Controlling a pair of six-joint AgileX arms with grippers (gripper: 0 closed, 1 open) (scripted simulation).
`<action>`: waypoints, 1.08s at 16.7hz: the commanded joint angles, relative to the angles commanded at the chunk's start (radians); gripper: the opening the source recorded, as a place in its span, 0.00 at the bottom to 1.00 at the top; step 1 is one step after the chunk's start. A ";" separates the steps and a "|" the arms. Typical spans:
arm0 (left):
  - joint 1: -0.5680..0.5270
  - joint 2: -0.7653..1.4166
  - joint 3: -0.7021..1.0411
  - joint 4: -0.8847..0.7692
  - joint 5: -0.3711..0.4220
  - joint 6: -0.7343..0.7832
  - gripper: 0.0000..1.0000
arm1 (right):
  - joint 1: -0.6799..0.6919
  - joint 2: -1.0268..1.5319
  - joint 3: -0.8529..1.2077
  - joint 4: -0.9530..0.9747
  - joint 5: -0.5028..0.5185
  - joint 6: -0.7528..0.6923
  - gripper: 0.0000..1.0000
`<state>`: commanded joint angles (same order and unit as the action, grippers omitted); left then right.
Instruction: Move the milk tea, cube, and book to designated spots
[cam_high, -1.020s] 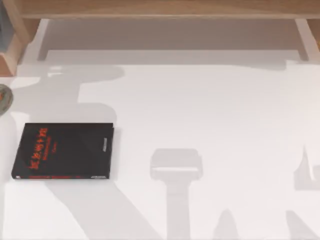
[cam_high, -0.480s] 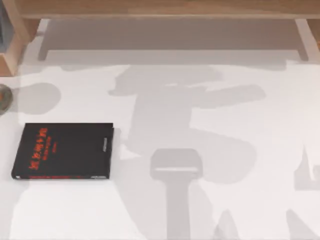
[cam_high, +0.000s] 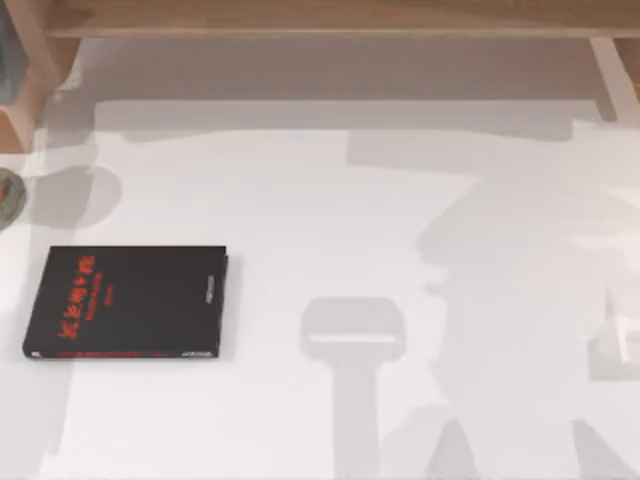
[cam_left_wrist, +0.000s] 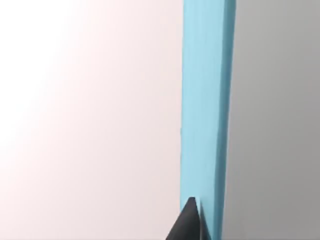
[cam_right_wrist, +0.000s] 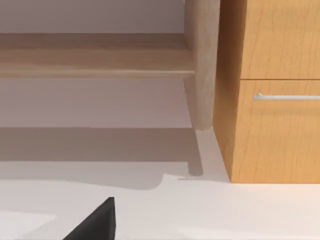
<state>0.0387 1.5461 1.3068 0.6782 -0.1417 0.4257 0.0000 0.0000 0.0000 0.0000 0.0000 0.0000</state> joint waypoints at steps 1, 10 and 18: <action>-0.022 -0.025 -0.023 0.006 -0.026 0.030 0.00 | 0.000 0.000 0.000 0.000 0.000 0.000 1.00; -0.199 -0.205 -0.256 0.058 -0.220 0.304 0.00 | 0.000 0.000 0.000 0.000 0.000 0.000 1.00; -0.359 -0.256 -0.519 0.077 -0.294 0.536 0.00 | 0.000 0.000 0.000 0.000 0.000 0.000 1.00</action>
<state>-0.3208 1.2902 0.7879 0.7555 -0.4354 0.9621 0.0000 0.0000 0.0000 0.0000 0.0000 0.0000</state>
